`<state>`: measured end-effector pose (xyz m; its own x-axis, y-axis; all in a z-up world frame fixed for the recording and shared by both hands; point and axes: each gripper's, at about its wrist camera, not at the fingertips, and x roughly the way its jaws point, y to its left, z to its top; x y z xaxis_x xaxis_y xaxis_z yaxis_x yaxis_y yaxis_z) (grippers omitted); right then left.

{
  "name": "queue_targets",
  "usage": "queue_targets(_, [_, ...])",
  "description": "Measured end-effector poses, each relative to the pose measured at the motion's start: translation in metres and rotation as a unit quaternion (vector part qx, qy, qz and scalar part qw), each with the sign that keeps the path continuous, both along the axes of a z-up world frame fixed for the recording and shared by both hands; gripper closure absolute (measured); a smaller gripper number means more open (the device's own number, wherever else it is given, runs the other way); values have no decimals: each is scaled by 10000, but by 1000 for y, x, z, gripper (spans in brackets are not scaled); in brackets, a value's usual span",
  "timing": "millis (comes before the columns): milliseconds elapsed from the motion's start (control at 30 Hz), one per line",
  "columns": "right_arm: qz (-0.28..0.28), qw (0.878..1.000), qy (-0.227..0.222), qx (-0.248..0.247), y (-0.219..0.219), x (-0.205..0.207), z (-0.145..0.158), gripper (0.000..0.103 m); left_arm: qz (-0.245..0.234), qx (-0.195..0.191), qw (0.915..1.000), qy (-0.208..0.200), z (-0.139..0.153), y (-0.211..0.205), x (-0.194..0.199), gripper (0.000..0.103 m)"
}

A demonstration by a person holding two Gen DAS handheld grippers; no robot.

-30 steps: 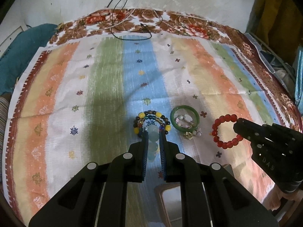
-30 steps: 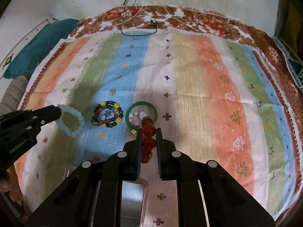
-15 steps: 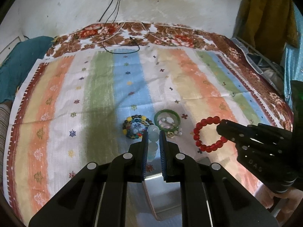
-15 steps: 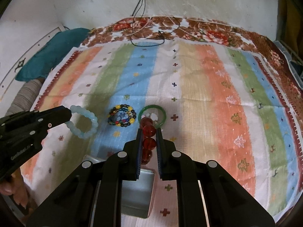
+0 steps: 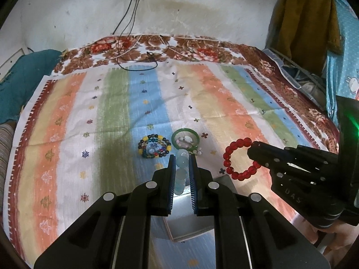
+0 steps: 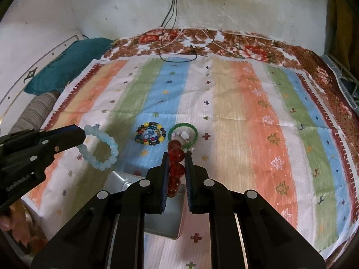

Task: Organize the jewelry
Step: 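Lift both held bracelets and carry them over the silver tin, then open the right tool over the tin while the left tool releases its bracelet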

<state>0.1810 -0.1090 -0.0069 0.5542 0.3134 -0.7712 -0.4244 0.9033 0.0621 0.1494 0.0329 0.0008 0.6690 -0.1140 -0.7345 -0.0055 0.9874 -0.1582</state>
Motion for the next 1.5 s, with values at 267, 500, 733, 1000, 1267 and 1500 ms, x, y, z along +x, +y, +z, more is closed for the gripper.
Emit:
queue_targets(267, [49, 10000, 32, 18, -5, -12, 0, 89, -68, 22, 10000, -19, 0, -7, -16, 92])
queue_targets(500, [135, 9999, 14, 36, -6, -26, 0, 89, -66, 6, 10000, -15, 0, -10, -20, 92])
queue_targets(733, [196, 9997, -6, 143, -6, -31, 2, 68, 9, -151, 9998, 111, -5, -11, -30, 88])
queue_targets(1000, [52, 9998, 104, 139, -10, -22, -2, 57, 465, -89, 9987, 191, -8, 9, -22, 67])
queue_targets(1267, [-50, 9994, 266, 205, -12, -8, -6, 41, 955, -323, 9939, 445, -21, 37, -4, 46])
queue_targets(1500, [-152, 9990, 379, 163, -9, 11, -13, 32, 982, -201, 9925, 696, -36, 40, 17, 35])
